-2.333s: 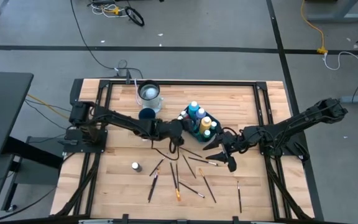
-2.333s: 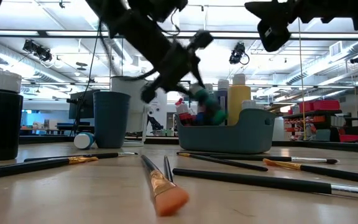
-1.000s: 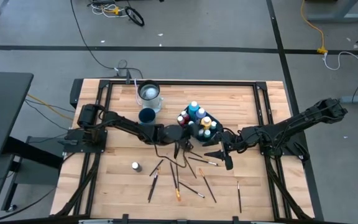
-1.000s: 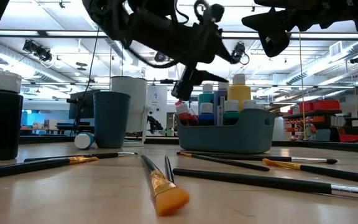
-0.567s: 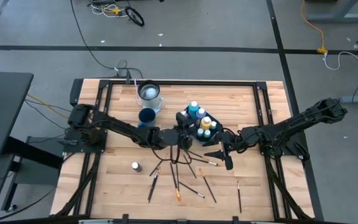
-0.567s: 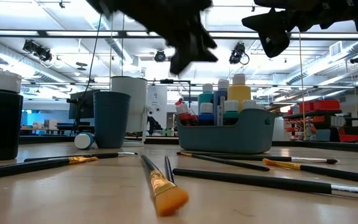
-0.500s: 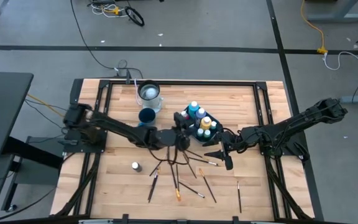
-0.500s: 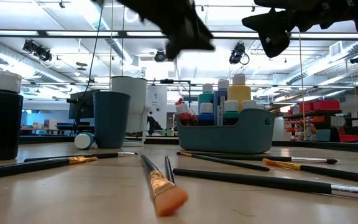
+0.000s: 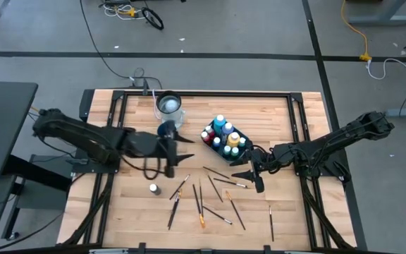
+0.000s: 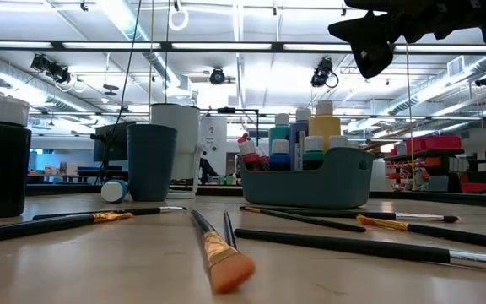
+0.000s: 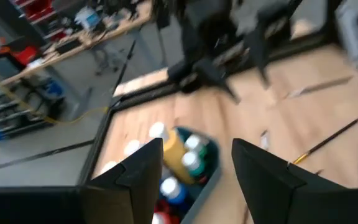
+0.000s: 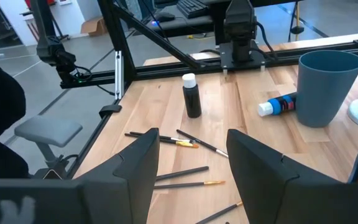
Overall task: Pick & Place Paint Supplies
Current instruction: Put the black paint bottle into the blue bin
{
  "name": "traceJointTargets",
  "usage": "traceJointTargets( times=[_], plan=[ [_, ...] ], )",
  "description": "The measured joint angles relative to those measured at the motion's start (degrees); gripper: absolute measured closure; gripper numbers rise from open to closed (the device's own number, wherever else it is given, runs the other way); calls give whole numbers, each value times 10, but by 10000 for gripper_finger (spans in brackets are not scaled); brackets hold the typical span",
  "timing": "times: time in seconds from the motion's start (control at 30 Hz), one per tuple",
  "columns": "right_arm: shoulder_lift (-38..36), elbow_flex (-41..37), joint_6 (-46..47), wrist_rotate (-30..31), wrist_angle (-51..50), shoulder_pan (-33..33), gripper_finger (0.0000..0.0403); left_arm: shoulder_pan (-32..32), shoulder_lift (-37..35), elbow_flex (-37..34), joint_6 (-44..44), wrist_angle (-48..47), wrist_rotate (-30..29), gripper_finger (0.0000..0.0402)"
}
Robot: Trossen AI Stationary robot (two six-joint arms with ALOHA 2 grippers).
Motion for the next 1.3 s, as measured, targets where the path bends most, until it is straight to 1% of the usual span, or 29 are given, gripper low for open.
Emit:
traceJointTargets(
  times=[0.1,0.17,0.33,0.4,0.47,0.53,0.67,0.83,0.97,1.07,1.13,1.23,1.3],
  plan=[
    [0,0,0,0,0,0,213,-7,-15,-6,-6,12,24,198],
    [0,0,0,0,0,0,213,-11,-19,-22,-8,12,28,198],
    [0,0,0,0,0,0,213,-24,-36,-97,-37,11,24,198],
    [0,0,0,0,0,0,213,-31,-48,-121,-56,13,4,198],
    [0,0,0,0,0,0,213,-41,-73,-142,-67,12,-24,198],
    [0,0,0,0,0,0,213,-54,-107,-159,-70,13,-40,198],
    [0,0,0,1,0,0,213,-88,-193,-200,-71,13,-31,198],
    [0,0,0,1,0,0,213,-118,-290,-287,-91,28,0,198],
    [0,0,0,1,0,0,213,-128,-338,-382,-113,100,70,198],
    [0,0,0,1,0,0,213,-129,-352,-447,-119,168,126,198],
    [0,0,0,1,0,0,213,-129,-353,-483,-130,206,152,198],
    [0,0,-5,1,0,0,213,-129,-353,-521,-164,245,170,198],
    [0,0,-27,2,1,0,213,-129,-353,-536,-193,252,171,198]
  ],
)
